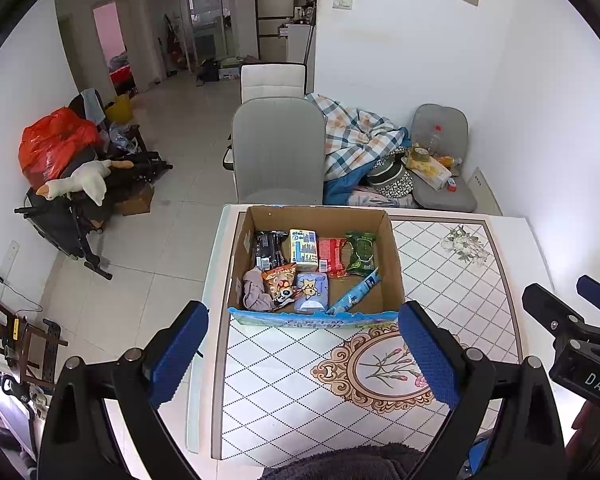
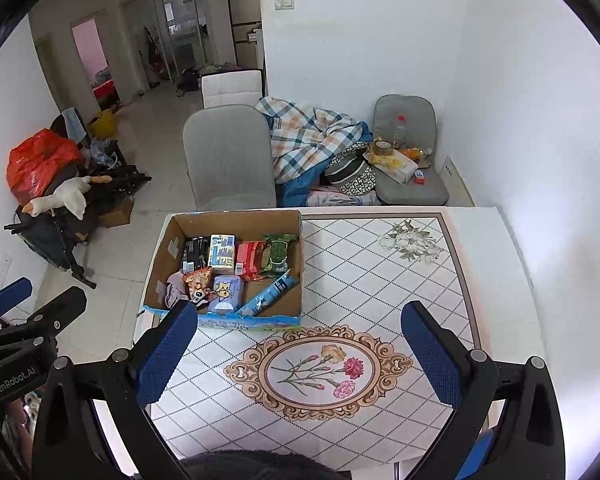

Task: Organize soft objects

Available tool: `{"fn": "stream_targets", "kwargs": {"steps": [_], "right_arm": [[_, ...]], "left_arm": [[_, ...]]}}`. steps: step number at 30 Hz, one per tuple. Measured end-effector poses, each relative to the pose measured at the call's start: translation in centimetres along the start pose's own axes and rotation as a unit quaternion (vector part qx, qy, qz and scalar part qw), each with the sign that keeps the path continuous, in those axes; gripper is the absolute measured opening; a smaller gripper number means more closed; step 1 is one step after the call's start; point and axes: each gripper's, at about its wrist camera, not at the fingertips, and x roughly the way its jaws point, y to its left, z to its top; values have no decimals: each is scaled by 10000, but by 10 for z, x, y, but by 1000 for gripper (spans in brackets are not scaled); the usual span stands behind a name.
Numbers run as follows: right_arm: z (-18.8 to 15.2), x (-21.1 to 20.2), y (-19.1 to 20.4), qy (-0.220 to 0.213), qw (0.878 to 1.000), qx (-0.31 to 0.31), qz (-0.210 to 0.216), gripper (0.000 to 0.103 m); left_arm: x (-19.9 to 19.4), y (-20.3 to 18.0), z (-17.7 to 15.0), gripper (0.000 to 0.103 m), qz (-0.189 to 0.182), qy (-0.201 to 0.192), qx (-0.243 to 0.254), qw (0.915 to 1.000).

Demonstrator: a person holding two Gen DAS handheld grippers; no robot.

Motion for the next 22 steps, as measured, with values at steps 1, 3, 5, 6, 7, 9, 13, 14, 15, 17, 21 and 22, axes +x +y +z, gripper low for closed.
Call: {"fn": "stream_targets", "kwargs": {"steps": [1,3,5,6,7,9,13,14,15,17,21,22], "right_arm": [[0,0,0,-3,10000,-5,-9,103],[0,0,0,3,10000,-18,-7,103],[1,2,1,16,10000,-21,-9,103],[1,2,2,19,10000,-27,-12,103],[1,2,2,24,10000,-18,-3,103],[3,3,3,36,10000,-19,-3,103],[3,3,3,30,10000,-16,-9,103],[3,4,3,21,10000,-13,-13,103],[3,4,2,17,10000,-11,-19,103],[4,6,3,15,10000,-13,-33,103],[4,8,6,25,10000,-30,-31,103],[5,8,6,25,10000,-40,-31,103]], "left_arm": [[0,0,0,98,-3,2,1,10000],[0,0,0,98,-2,-4,-2,10000],[0,0,0,98,-3,0,4,10000],[0,-1,0,98,3,9,13,10000],[0,-1,0,98,3,7,-2,10000],[0,-1,0,98,-5,-1,-10,10000],[0,-1,1,98,-7,6,-9,10000],[0,-1,0,98,-9,12,-12,10000],[1,0,0,98,-7,16,-6,10000],[3,0,-1,98,-11,27,1,10000],[2,0,-2,98,-2,10,-12,10000],[5,2,-1,98,2,18,-15,10000]]}}
